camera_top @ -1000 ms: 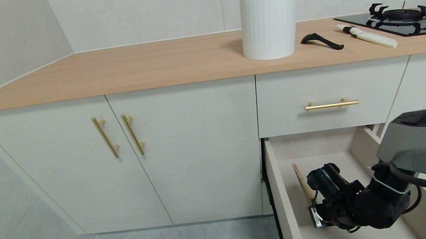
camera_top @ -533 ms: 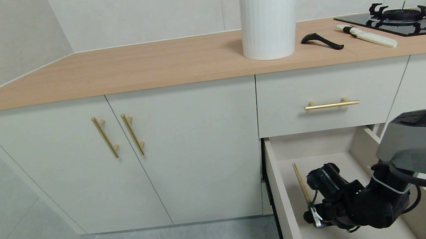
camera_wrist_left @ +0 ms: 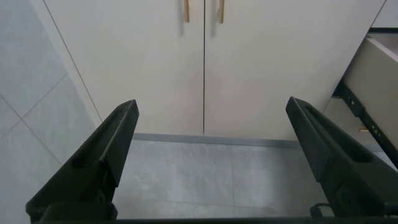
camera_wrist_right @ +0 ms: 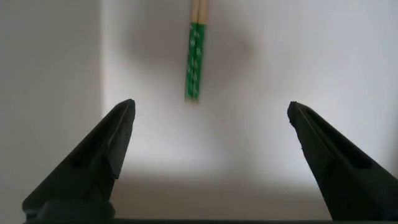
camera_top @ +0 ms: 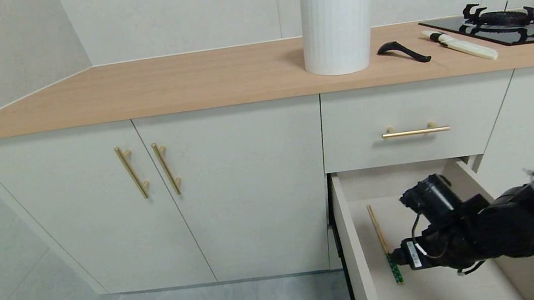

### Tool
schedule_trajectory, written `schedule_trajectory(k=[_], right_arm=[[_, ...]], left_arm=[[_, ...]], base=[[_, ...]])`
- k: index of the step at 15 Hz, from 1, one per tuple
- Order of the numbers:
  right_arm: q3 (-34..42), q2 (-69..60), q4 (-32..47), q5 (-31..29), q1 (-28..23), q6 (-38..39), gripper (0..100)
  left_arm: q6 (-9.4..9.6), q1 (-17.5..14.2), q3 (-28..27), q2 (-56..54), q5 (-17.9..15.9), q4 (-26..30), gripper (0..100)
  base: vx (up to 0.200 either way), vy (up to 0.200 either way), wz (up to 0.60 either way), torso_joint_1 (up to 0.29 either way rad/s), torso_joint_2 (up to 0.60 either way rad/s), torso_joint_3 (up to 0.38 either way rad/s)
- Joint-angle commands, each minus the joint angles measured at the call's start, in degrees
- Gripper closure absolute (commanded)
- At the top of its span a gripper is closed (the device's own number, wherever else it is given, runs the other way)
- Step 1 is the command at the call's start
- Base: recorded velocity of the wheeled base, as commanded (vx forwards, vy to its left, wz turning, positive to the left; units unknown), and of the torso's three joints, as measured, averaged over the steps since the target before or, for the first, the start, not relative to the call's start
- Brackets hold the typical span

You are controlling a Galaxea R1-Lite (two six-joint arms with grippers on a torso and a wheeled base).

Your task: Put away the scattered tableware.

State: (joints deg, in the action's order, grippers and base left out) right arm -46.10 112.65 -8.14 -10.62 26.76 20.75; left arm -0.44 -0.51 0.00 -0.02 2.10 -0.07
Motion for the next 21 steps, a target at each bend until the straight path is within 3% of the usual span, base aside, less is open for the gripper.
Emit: schedule_trajectory(k=[1, 5, 9, 13, 21], right_arm=[[-6.10, -20.46, 17.28, 3.32, -3.12, -0.62, 0], [-7.16, -27.66, 18.95, 3.15, -10.06, -7.04, 0], [-7.07, -28.28, 18.60, 3.24, -10.41, -7.30, 0], [-7.07, -28.19, 18.60, 3.15, -10.50, -7.30, 0], [-6.81, -27.75, 18.60, 3.15, -10.59, -7.30, 0]], left_arm=[[0.00, -0.02, 0.00, 0.02, 0.01, -0.01, 0], [0.00, -0.02, 0.00, 0.02, 0.01, -0.01, 0], [0.00, -0.02, 0.00, 0.02, 0.01, -0.01, 0], [0.00, -0.02, 0.00, 0.02, 0.01, -0.01, 0], [0.00, -0.02, 0.00, 0.02, 0.01, -0.01, 0]], base=[[0.000, 0.000, 0.00, 0.000, 0.00, 0.000], [0.000, 0.000, 0.00, 0.000, 0.00, 0.000], [0.000, 0.000, 0.00, 0.000, 0.00, 0.000], [0.000, 0.000, 0.00, 0.067, -0.22, -0.239], [0.000, 0.000, 0.00, 0.143, -0.48, -0.307]])
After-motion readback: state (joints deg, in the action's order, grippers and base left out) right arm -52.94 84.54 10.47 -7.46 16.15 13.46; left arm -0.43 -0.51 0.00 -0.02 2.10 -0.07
